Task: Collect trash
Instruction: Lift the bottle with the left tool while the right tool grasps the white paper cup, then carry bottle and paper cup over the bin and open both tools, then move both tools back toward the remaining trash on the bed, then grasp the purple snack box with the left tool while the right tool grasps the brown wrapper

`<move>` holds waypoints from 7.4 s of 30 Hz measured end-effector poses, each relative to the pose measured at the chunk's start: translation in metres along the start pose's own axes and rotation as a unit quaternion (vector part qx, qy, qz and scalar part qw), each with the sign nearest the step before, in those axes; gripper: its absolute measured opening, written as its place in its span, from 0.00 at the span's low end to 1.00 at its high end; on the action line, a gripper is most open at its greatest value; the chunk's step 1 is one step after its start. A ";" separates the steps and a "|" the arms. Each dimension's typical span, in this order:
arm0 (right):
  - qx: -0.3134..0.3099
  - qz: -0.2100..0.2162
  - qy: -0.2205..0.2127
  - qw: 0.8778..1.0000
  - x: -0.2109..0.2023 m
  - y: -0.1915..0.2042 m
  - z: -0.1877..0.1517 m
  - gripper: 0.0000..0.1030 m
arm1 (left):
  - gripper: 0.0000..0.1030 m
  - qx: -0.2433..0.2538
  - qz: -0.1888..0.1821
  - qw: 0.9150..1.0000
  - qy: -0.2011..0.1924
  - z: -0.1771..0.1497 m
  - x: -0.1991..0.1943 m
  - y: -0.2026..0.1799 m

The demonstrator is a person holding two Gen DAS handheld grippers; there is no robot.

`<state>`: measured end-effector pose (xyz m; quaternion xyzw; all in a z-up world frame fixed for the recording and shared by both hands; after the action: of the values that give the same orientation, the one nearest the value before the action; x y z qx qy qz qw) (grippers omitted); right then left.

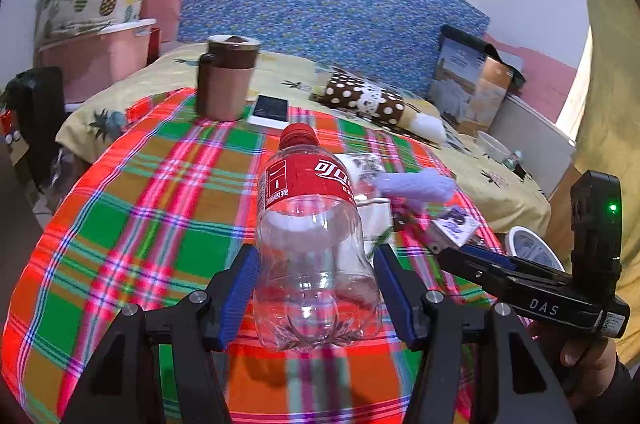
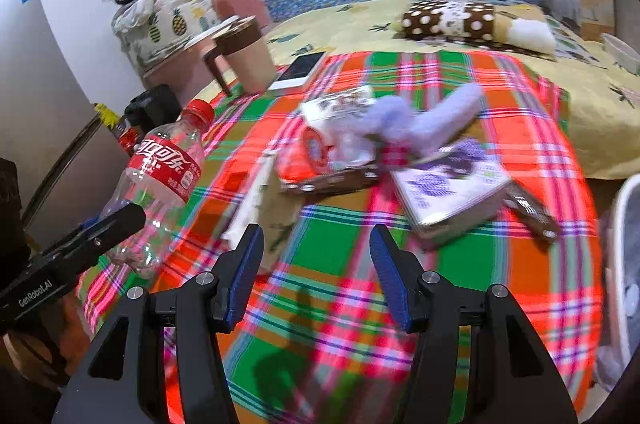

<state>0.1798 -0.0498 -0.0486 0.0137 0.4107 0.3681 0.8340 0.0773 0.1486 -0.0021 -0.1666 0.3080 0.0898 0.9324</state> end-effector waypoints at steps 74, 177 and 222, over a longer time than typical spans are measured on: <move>0.211 -0.204 -0.111 0.949 -0.167 -0.216 -0.073 0.12 | 0.58 0.207 -0.265 0.935 0.113 -0.066 0.106 -0.381; 0.066 -0.113 -0.024 0.991 -0.060 -0.121 -0.015 0.45 | 0.67 0.225 -0.134 0.959 0.105 -0.012 0.156 -0.188; 0.048 -0.107 -0.049 0.992 -0.079 -0.092 -0.025 0.27 | 0.58 0.114 -0.101 0.985 0.080 -0.040 0.060 -0.164</move>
<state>0.1871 -0.1731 -0.0414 0.0273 0.3858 0.2552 0.8861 0.1478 -0.0140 -0.0268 -0.0964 0.3712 -0.0544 0.9219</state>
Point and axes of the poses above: each gripper's, at about its wrist camera, not at the fingertips, and x roughly the way its jaws point, y to its left, z to its top, the point moved 5 cm from there along x, roughly the way its jaws point, and after that the axes turned 3 degrees about z, right-handed, at the moved point
